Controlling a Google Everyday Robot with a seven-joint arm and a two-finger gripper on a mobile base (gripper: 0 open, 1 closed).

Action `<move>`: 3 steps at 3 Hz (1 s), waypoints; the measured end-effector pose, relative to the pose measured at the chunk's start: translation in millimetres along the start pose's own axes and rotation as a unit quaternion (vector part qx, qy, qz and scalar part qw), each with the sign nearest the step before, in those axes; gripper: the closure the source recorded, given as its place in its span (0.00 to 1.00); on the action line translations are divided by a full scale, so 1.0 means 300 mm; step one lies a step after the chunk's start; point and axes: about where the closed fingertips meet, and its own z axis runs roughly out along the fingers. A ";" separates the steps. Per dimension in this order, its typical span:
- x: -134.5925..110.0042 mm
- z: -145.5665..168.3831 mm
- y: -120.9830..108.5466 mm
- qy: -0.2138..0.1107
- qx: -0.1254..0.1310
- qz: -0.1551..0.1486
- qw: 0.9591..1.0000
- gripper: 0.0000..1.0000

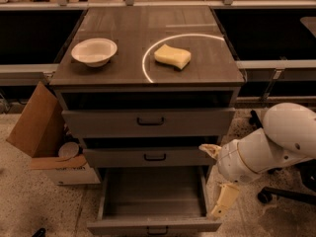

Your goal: Close bottom drawer

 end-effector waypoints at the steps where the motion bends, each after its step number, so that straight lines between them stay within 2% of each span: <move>1: 0.000 0.000 0.000 0.000 0.000 0.000 1.000 0.00; 2: 0.011 0.108 -0.003 0.006 -0.007 0.002 1.000 0.00; 3: 0.022 0.318 -0.003 0.006 -0.024 -0.005 1.000 0.00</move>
Offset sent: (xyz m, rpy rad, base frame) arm 0.0077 0.0528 -0.1023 -0.0362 0.0552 0.0116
